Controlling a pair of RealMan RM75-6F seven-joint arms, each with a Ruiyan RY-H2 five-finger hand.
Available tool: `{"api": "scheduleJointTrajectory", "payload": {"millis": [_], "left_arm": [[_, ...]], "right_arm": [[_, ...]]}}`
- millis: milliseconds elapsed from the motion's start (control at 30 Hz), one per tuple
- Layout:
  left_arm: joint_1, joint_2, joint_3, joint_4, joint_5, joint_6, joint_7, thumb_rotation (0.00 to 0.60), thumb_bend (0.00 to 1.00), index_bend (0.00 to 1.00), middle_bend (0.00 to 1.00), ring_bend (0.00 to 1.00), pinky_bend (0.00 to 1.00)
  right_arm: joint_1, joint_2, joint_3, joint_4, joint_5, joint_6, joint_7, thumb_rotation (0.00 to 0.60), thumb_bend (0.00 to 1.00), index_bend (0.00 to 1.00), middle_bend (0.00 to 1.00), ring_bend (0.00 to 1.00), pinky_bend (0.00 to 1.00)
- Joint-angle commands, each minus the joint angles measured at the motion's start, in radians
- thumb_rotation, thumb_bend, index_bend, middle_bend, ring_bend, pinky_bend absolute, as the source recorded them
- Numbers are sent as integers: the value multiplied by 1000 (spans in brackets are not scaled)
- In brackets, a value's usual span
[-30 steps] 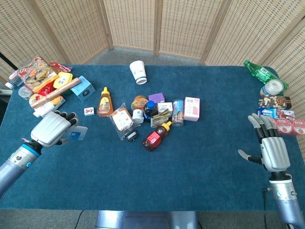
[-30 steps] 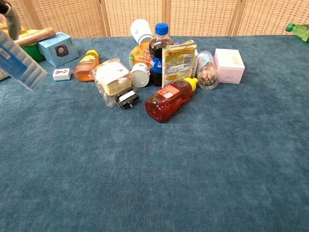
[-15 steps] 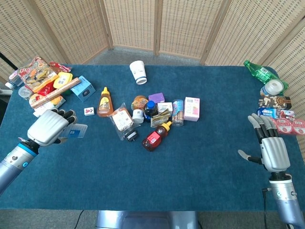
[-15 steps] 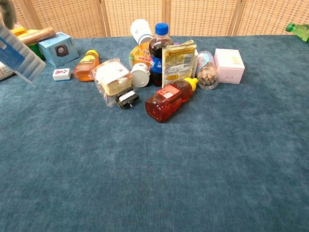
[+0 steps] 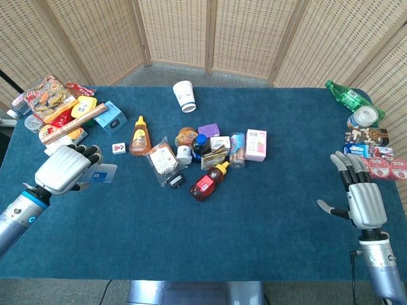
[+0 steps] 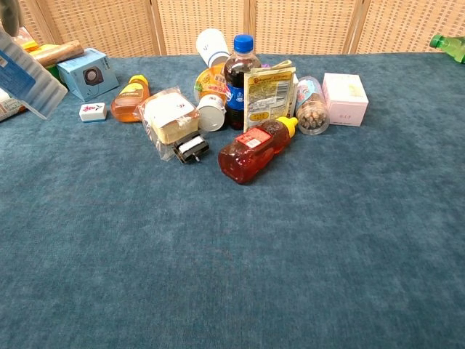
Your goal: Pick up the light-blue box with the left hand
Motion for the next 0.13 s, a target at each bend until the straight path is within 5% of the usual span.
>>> {"api": "scheduleJointTrajectory", "payload": {"millis": [33, 133], "left_arm": [[1, 1, -1, 2, 0, 1, -1, 600, 203, 604, 357, 484, 577], [2, 2, -4, 5, -2, 1, -7, 600, 203, 605, 357, 484, 577]], "right_arm": [[0, 0, 0, 0, 1, 0, 0, 600, 0, 0, 0, 0, 0], [0, 0, 1, 0, 3, -1, 1, 600, 0, 0, 0, 0, 0]]}}
